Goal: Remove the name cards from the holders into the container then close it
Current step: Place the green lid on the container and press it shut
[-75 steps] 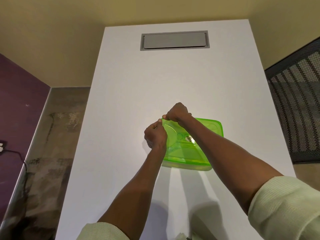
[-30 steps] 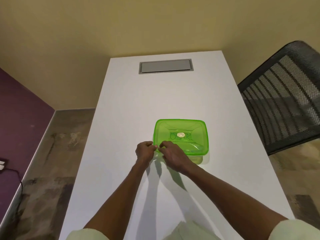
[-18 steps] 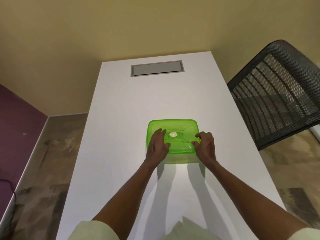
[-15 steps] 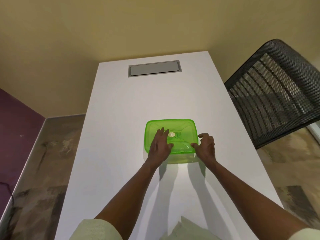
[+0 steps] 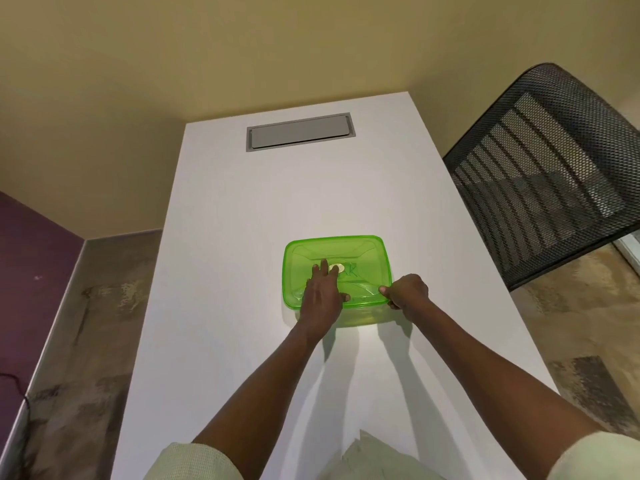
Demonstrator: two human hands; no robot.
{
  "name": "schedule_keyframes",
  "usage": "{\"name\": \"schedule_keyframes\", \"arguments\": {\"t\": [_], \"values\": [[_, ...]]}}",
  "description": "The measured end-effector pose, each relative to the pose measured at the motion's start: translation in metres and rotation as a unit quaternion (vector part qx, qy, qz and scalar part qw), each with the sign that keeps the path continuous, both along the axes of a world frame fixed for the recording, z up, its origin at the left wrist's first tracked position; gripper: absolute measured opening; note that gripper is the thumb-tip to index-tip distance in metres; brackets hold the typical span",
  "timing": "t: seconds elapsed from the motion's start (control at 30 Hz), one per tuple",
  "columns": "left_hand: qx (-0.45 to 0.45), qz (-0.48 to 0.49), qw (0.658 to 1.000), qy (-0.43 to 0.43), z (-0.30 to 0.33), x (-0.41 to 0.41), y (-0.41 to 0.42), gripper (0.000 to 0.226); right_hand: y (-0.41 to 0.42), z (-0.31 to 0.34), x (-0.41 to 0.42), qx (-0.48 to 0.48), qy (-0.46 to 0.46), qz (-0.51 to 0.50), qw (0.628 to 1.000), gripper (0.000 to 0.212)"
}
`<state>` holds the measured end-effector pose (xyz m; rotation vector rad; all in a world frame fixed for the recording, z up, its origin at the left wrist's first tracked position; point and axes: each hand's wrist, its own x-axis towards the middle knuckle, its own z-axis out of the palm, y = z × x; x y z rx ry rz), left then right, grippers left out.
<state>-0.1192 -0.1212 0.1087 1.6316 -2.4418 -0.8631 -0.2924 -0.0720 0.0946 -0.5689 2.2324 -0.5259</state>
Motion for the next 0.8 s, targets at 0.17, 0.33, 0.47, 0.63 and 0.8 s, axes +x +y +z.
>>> {"name": "schedule_keyframes", "arguments": {"t": [0.17,0.33,0.47,0.63,0.8], "values": [[-0.003,-0.009,1.000,-0.012,0.002,0.002,-0.004,0.075,0.005,0.000,-0.001,0.011,0.017,0.017,1.000,0.040],[-0.088,-0.048,0.995,-0.027,0.001,0.018,-0.021,0.066,-0.003,0.013,0.009,-0.104,0.116,0.092,0.984,0.060],[-0.148,-0.053,0.985,-0.067,-0.005,0.029,-0.045,0.066,-0.020,0.011,0.023,-0.152,0.228,0.220,0.936,0.067],[-0.155,-0.063,0.980,-0.109,-0.019,0.033,-0.059,0.084,-0.029,-0.014,0.032,-0.115,0.290,0.317,0.895,0.074],[-0.148,-0.039,0.983,-0.100,-0.037,0.033,-0.048,0.090,-0.040,-0.025,0.026,-0.122,0.326,0.352,0.869,0.082]]}}
